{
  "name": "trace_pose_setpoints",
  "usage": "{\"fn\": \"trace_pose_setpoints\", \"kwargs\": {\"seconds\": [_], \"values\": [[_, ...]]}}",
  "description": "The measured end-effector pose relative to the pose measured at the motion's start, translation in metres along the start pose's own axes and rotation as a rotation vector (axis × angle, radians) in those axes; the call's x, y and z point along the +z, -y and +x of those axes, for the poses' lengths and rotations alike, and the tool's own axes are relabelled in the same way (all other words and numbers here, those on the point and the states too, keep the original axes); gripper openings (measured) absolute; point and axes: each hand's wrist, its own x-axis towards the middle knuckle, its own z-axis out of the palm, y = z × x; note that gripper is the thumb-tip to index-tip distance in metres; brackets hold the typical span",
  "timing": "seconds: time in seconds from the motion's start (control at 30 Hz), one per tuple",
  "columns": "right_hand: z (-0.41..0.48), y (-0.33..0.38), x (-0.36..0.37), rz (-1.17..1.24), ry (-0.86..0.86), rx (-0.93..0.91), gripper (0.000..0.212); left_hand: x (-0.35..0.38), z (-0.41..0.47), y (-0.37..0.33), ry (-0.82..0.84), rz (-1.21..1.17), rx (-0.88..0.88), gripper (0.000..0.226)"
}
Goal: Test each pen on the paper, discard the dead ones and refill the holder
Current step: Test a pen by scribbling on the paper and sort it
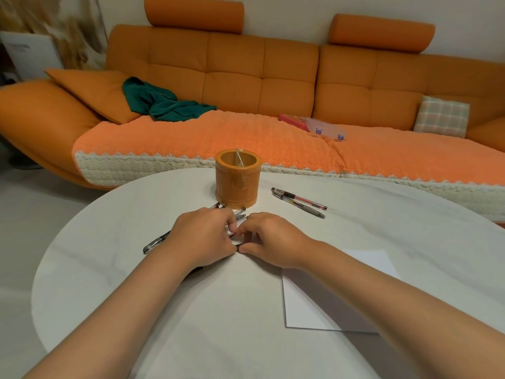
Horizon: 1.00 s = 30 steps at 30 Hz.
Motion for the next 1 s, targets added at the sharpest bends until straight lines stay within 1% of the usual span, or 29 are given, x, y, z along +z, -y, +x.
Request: {"fn": "trace_pose_setpoints", "kwargs": {"seconds": [0.07,0.17,0.27,0.33,0.37,0.4,0.47,0.5,0.53,0.6,0.63,0.73,0.8,0.87,0.93,1.0], "values": [[-0.002,-0.001,-0.001,0.016,0.022,-0.008,0.017,0.001,-0.003,-0.001,-0.005,-0.043,0.013,0.018],[-0.008,-0.008,-0.009,0.065,0.028,0.03,0.013,-0.002,-0.004,0.0,0.067,-0.109,0.011,0.025],[-0.02,-0.02,-0.022,0.12,-0.015,0.103,0.009,-0.007,-0.006,0.0,0.148,-0.084,0.036,0.02],[-0.031,-0.028,-0.031,0.17,-0.054,0.168,0.004,-0.008,-0.007,-0.002,0.154,-0.042,0.047,0.009],[-0.036,-0.032,-0.034,0.197,-0.075,0.202,0.004,-0.008,-0.007,-0.004,0.146,-0.03,0.043,0.009],[-0.04,-0.034,-0.037,0.212,-0.095,0.229,0.005,-0.007,-0.007,-0.007,0.133,-0.023,0.036,0.013],[-0.049,-0.038,-0.04,0.163,-0.121,0.245,0.006,-0.004,-0.006,-0.014,0.094,-0.022,0.04,0.02],[-0.054,-0.039,-0.041,0.094,-0.131,0.23,0.01,-0.002,-0.005,-0.02,0.069,-0.031,0.05,0.021],[-0.058,-0.038,-0.041,0.024,-0.135,0.205,0.018,0.001,-0.005,-0.026,0.046,-0.051,0.062,0.022],[-0.065,-0.034,-0.041,-0.053,-0.132,0.156,0.038,0.005,-0.003,-0.039,0.025,-0.134,0.082,0.021],[-0.067,-0.031,-0.04,-0.075,-0.132,0.13,0.042,0.006,-0.003,-0.045,0.024,-0.191,0.081,0.02],[-0.074,-0.031,-0.038,-0.143,-0.129,0.033,0.034,0.009,-0.002,-0.058,-0.021,-0.368,0.049,0.016],[-0.079,-0.036,-0.041,-0.149,-0.13,0.048,0.03,0.009,-0.001,-0.063,-0.058,-0.451,0.007,0.018],[-0.083,-0.043,-0.045,-0.139,-0.141,0.081,0.029,0.01,0.001,-0.064,-0.078,-0.542,-0.019,0.012],[-0.085,-0.049,-0.045,-0.141,-0.155,0.087,0.03,0.014,0.004,-0.066,-0.089,-0.646,-0.042,0.008],[-0.084,-0.049,-0.044,-0.124,-0.144,0.081,0.042,0.018,0.004,-0.071,-0.098,-0.774,-0.053,0.012]]}}
